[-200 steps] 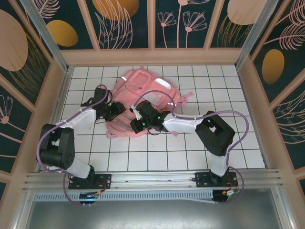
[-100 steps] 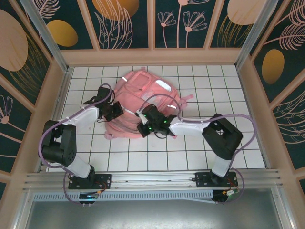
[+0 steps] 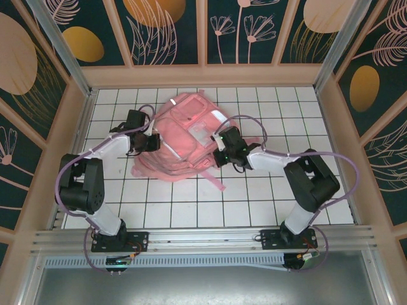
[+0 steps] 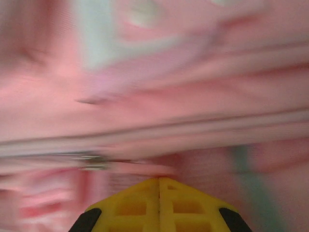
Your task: Pack books, pencil case, and school supplies into a backpack
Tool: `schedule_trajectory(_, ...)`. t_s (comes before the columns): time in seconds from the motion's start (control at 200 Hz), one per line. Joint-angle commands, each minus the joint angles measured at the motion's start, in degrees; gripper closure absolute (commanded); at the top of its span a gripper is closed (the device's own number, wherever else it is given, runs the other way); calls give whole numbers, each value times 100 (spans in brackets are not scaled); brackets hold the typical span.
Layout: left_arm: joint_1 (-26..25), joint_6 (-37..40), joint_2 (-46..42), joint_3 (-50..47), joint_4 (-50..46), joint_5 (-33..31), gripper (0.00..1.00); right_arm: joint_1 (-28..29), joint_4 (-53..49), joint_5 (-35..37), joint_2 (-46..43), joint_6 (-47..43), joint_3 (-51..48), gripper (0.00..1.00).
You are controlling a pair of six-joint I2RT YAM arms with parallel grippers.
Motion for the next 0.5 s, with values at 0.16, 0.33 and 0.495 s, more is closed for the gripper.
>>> schedule_trajectory(0.16, -3, 41, -265, 223, -118, 652, 64, 9, -157, 110, -456, 29, -235, 95)
schedule_trajectory(0.33, -5, -267, -1314, 281, 381, 125, 1, -69, 250, 612, -1956, 501, -896, 45)
schedule_trajectory(0.495, -3, 210, -2678, -786, 2050, -1395, 1, -331, 576, 2230, -3487, 1065, -1424, 1)
